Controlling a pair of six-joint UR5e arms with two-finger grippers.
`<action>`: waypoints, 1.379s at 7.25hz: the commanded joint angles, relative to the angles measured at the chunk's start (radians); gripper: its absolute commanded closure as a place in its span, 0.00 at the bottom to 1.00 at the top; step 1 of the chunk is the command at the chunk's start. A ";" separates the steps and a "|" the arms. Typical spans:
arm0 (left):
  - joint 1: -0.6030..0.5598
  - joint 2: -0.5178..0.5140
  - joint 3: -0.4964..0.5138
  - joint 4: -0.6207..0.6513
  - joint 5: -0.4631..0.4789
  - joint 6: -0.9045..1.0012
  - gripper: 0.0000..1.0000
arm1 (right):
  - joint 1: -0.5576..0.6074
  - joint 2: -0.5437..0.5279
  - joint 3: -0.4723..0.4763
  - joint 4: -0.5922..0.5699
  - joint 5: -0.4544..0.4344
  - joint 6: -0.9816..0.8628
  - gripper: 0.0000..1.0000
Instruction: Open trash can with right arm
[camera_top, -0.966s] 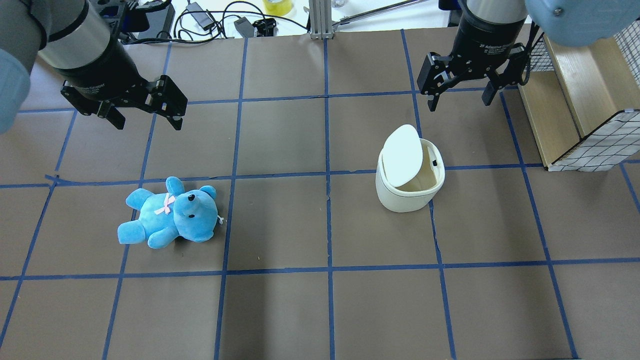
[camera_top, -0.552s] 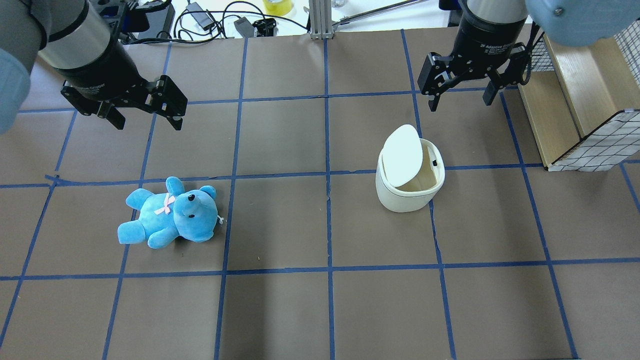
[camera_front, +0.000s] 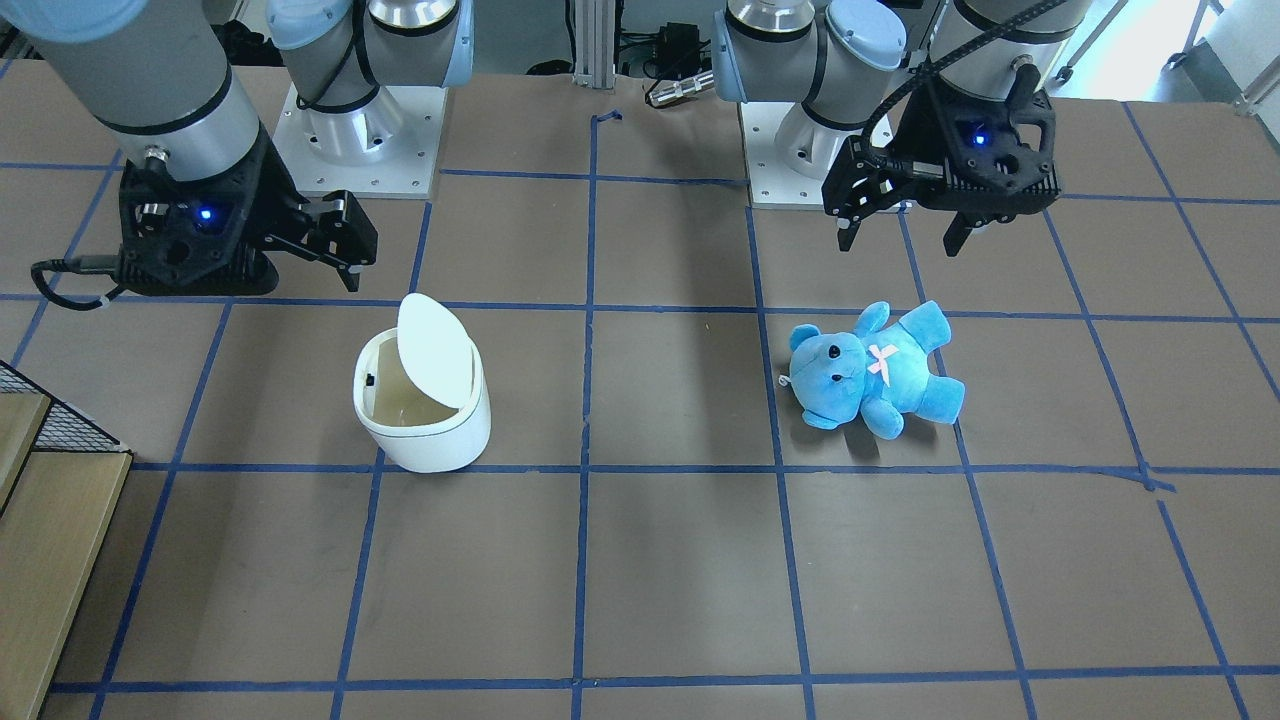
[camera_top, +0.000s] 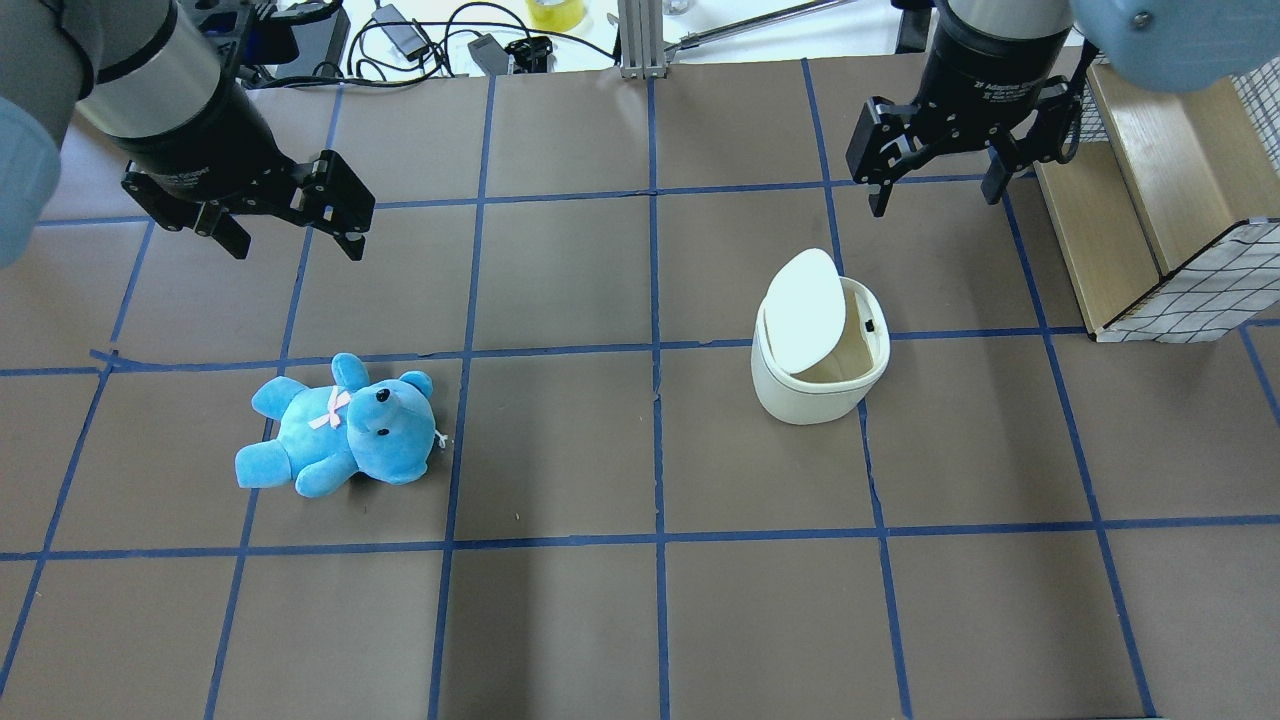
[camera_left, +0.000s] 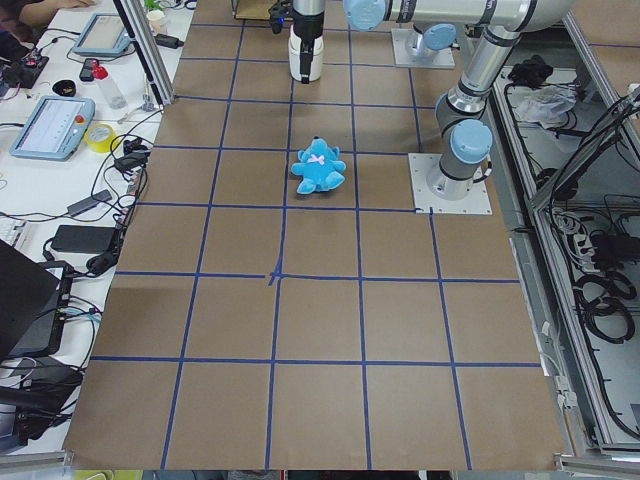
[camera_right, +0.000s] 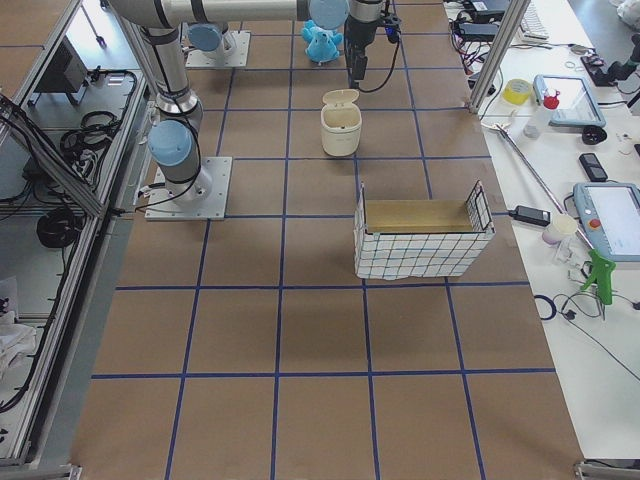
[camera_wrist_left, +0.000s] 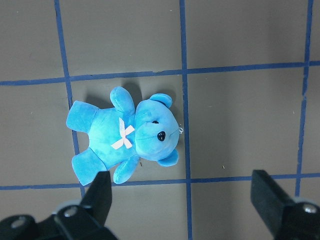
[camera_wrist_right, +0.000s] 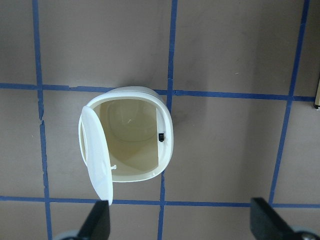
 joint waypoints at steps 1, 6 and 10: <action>0.000 0.000 0.000 0.000 0.000 -0.001 0.00 | 0.001 -0.043 0.000 0.005 -0.014 0.029 0.00; 0.000 0.000 0.000 0.000 0.000 -0.001 0.00 | 0.001 -0.062 0.016 -0.012 -0.002 0.033 0.02; 0.000 0.001 0.000 0.000 0.000 -0.001 0.00 | 0.002 -0.062 0.036 -0.071 0.002 0.033 0.01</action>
